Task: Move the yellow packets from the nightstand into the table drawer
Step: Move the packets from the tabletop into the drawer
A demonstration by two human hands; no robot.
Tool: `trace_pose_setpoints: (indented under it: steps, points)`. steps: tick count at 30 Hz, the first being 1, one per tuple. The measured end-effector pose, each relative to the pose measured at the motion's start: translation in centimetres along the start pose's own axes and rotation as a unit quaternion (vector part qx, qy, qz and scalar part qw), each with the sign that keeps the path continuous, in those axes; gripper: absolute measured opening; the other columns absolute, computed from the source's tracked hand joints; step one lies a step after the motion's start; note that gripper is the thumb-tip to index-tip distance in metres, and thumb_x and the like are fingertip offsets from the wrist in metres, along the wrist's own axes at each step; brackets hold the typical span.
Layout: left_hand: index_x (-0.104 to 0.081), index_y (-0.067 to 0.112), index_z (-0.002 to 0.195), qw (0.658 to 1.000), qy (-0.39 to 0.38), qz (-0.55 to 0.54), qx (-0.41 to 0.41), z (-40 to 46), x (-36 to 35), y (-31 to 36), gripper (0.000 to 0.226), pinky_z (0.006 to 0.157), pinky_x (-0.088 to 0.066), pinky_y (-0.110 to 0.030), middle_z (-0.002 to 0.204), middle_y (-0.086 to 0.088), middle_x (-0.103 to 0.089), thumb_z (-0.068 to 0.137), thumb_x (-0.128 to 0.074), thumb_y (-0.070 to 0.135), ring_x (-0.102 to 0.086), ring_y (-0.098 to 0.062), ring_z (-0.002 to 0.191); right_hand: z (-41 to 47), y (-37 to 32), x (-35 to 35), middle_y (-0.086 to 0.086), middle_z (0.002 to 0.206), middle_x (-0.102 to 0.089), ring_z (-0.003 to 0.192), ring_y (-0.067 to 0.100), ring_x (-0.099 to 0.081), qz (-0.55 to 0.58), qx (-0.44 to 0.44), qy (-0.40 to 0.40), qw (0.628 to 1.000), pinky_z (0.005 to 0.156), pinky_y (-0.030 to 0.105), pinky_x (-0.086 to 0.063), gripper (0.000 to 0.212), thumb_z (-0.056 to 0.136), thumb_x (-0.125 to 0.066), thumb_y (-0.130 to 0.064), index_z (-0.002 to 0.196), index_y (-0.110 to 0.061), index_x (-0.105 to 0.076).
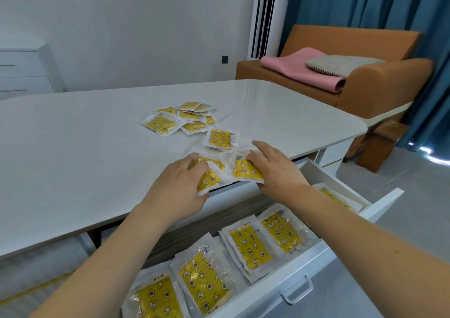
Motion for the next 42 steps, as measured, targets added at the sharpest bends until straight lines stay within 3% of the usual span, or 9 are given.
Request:
trace_pose_setpoints:
  steps: [10,15,17,20,23,26,31,34,42]
  points:
    - [-0.054,0.023,0.125,0.996,0.052,0.064,-0.029,0.0,0.0,0.5,0.058,0.089,-0.044,-0.04,0.113,-0.005,-0.052,0.072,-0.073,0.038,-0.055,-0.03,0.097,0.0,-0.4,0.4,0.003,0.117,-0.058,0.105,0.025,-0.054,-0.025,-0.035,-0.011,0.999,0.089,0.033,-0.045,0.048,0.084,-0.061,-0.013,0.13,-0.02,-0.048]
    - [-0.056,0.023,0.123,0.991,0.073,0.064,-0.092,-0.7,-0.1,0.8,0.067,0.072,-0.051,-0.037,0.108,-0.006,-0.053,0.062,-0.081,0.014,-0.054,-0.027,0.088,-2.1,0.7,2.1,-0.005,0.094,-0.067,0.085,0.018,-0.062,0.135,-0.104,0.021,0.985,0.068,0.034,-0.052,0.025,0.093,-0.059,-0.023,0.117,-0.028,-0.061]
    - [-0.056,0.022,0.122,0.988,0.085,0.061,-0.117,-0.9,-0.1,0.8,0.07,0.069,-0.051,-0.036,0.108,-0.006,-0.054,0.058,-0.08,0.006,-0.055,-0.027,0.087,-3.7,1.3,3.0,-0.008,0.075,-0.062,0.066,0.012,-0.057,0.265,-0.193,0.069,0.942,0.056,0.028,-0.045,0.006,0.095,-0.059,-0.03,0.096,-0.027,-0.063]
    - [-0.053,0.022,0.123,0.981,0.1,0.055,-0.157,-0.8,-0.2,0.8,0.074,0.068,-0.05,-0.034,0.11,-0.005,-0.054,0.057,-0.078,0.001,-0.055,-0.026,0.088,-4.9,3.8,3.8,-0.002,0.073,-0.061,0.068,0.014,-0.06,0.437,-0.355,0.072,0.823,0.06,0.03,-0.049,0.016,0.092,-0.061,-0.026,0.077,-0.025,-0.057]
    - [-0.052,0.018,0.127,0.972,0.106,0.037,-0.208,-0.5,-0.2,2.0,0.073,0.063,-0.053,-0.034,0.112,-0.008,-0.057,0.06,-0.076,-0.001,-0.057,-0.028,0.088,-5.2,6.4,3.8,0.013,0.096,-0.066,0.094,0.035,-0.069,0.576,-0.439,0.089,0.684,0.08,0.051,-0.059,0.003,0.089,-0.058,-0.019,0.092,-0.018,-0.058]
    - [-0.051,0.016,0.129,0.947,0.103,0.022,-0.304,0.7,-0.9,5.0,0.057,0.065,-0.055,-0.038,0.115,-0.011,-0.059,0.075,-0.064,0.005,-0.059,-0.028,0.089,-5.3,7.6,3.1,0.018,0.109,-0.064,0.092,0.034,-0.07,0.649,-0.462,0.11,0.594,0.07,0.044,-0.061,0.033,0.089,-0.061,-0.014,0.12,-0.007,-0.05]
    - [-0.054,0.015,0.13,0.879,0.078,0.057,-0.467,3.7,-4.3,10.0,0.035,0.082,-0.052,-0.037,0.12,-0.011,-0.059,0.097,-0.049,0.006,-0.058,-0.027,0.1,-5.7,9.7,2.6,0.012,0.108,-0.069,0.091,0.03,-0.07,0.658,-0.462,0.141,0.577,0.063,0.038,-0.06,0.038,0.09,-0.066,-0.008,0.126,-0.01,-0.055]
    - [-0.057,0.014,0.129,0.852,0.072,0.074,-0.514,6.2,-5.9,11.6,0.035,0.082,-0.051,-0.038,0.119,-0.011,-0.059,0.098,-0.047,0.004,-0.057,-0.028,0.097,-6.5,11.4,2.4,0.008,0.103,-0.069,0.089,0.027,-0.07,0.657,-0.481,0.155,0.56,0.072,0.043,-0.06,0.035,0.09,-0.066,-0.007,0.122,-0.013,-0.054]
    - [-0.051,0.014,0.137,0.778,-0.024,0.122,-0.615,8.8,-9.2,12.7,0.042,0.083,-0.05,-0.041,0.122,-0.011,-0.056,0.096,-0.044,0.009,-0.053,-0.028,0.098,-7.1,12.1,0.0,0.011,0.104,-0.068,0.081,0.025,-0.07,0.644,-0.53,0.124,0.537,0.056,0.036,-0.059,0.034,0.091,-0.064,-0.006,0.123,-0.011,-0.052]
Point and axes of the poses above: each hand's wrist, its own z-axis towards the middle knuckle, its own x-axis out of the back of the hand, y = z × x, the point moved 1 cm from there along z, towards the middle knuckle
